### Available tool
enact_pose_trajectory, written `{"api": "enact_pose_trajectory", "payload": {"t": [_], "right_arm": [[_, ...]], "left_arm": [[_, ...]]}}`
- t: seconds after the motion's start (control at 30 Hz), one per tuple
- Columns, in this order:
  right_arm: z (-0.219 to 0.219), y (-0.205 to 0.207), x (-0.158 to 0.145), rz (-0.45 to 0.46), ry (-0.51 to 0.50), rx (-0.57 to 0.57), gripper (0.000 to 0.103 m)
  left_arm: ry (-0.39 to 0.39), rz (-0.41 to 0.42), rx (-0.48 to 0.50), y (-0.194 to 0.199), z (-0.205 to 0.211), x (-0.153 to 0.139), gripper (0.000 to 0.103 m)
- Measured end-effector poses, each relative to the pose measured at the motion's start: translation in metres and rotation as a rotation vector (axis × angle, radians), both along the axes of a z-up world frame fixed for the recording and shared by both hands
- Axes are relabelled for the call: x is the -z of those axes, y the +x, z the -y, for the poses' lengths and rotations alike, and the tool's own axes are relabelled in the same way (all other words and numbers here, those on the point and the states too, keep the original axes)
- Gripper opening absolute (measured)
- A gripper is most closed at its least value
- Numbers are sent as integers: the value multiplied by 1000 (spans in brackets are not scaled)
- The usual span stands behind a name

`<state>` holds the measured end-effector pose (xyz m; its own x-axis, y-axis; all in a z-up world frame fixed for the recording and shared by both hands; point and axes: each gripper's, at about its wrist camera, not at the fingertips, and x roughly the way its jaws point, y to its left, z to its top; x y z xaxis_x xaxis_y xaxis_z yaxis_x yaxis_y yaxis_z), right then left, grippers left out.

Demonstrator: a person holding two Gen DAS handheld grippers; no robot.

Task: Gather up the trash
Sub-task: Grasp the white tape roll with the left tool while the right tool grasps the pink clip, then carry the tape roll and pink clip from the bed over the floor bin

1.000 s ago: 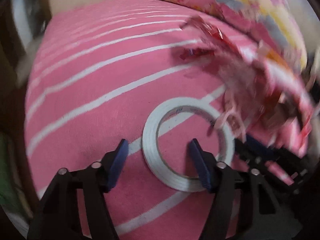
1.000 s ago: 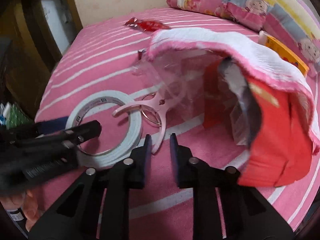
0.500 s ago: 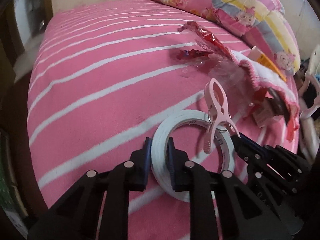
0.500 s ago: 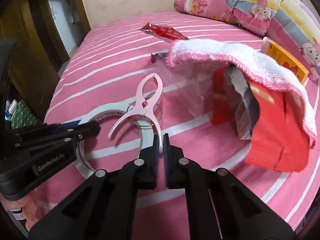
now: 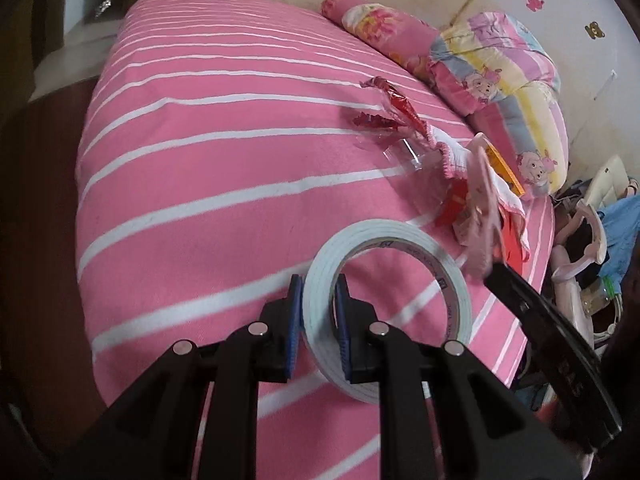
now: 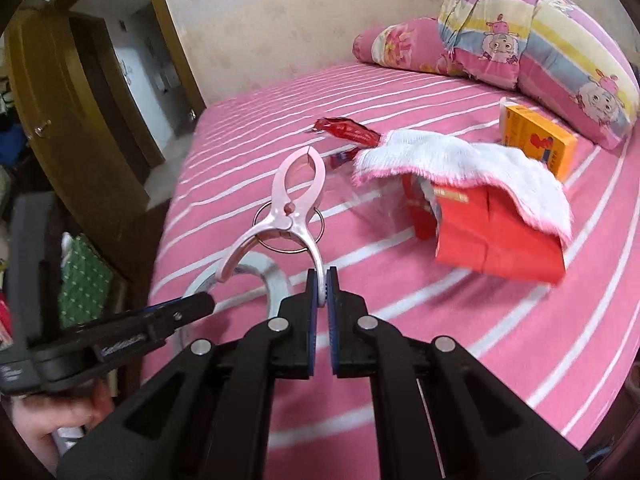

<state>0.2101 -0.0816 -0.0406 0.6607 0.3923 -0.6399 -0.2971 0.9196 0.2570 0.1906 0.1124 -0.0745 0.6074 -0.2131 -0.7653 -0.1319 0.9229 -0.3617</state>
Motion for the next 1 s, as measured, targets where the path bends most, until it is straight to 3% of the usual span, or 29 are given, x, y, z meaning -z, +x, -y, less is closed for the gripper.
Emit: {"api": "enact_pose_trajectory", "payload": {"t": [0.1,0.4,0.6,0.77,1.0], "right_arm": [[3,-23,-9,14,22,-6,6],[14,-88,-36,107,50,-29,6],[31,-134,-54,154,82,-16,6],[53,-166,-66,160,125,18,6],[103,-222,-93,207,165,102,6]], "left_arm": [[-36,10,-14,-15,0,-3,16],[2,92,-12,-70,17,-25,16],[-15,143,-10,-107,26,-37,16],[-41,212,-29,-146,34,-58,16],[-101,309,33,-184,65,-101,16]]}}
